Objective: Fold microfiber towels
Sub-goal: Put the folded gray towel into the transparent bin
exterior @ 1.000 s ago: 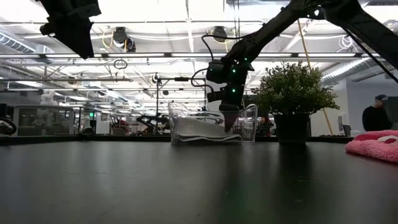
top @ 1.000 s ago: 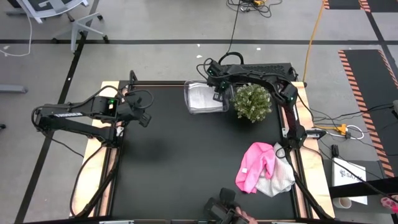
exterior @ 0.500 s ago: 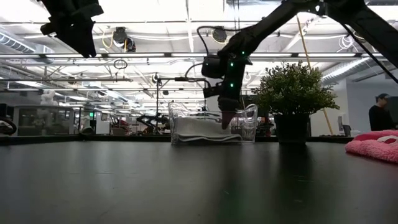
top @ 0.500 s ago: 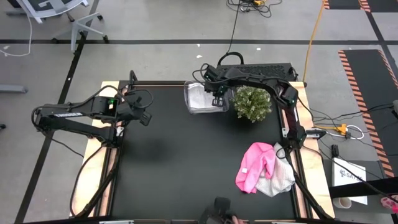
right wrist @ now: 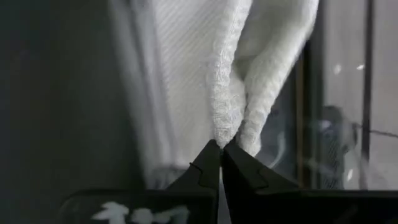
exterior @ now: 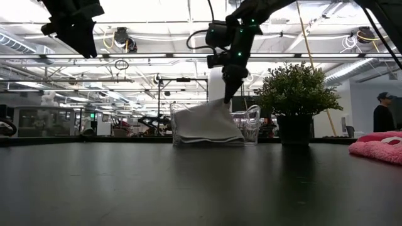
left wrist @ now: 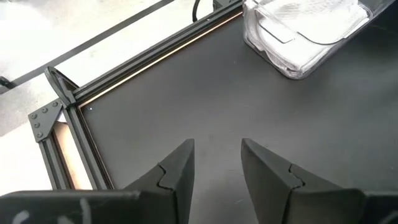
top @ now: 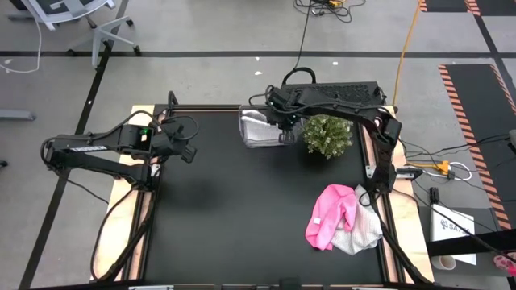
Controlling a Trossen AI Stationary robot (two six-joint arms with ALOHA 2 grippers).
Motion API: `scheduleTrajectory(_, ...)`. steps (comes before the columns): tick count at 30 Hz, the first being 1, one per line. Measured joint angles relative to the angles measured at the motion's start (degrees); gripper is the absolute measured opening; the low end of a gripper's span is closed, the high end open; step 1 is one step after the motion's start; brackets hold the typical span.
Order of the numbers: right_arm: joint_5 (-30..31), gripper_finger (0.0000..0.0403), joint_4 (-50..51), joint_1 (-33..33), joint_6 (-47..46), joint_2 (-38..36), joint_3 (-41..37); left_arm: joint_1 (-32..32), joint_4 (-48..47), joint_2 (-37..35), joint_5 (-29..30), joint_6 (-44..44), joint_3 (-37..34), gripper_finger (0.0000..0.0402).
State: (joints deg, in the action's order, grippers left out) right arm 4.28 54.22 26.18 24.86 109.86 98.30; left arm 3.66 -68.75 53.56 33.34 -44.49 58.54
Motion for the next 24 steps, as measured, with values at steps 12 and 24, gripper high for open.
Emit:
scheduleTrajectory(12, 0.2, 0.0, -4.2, -2.6, 1.5, 0.1, -12.9, 0.0, 0.0, 0.0, -1.3, -0.2, 0.0, 0.0131)
scheduleTrajectory(24, 1.9, 0.0025, -4.8, -3.8, 1.4, -5.7, -13.6, 0.0, 0.0, 0.0, -1.4, -0.5, 0.0, 0.0131)
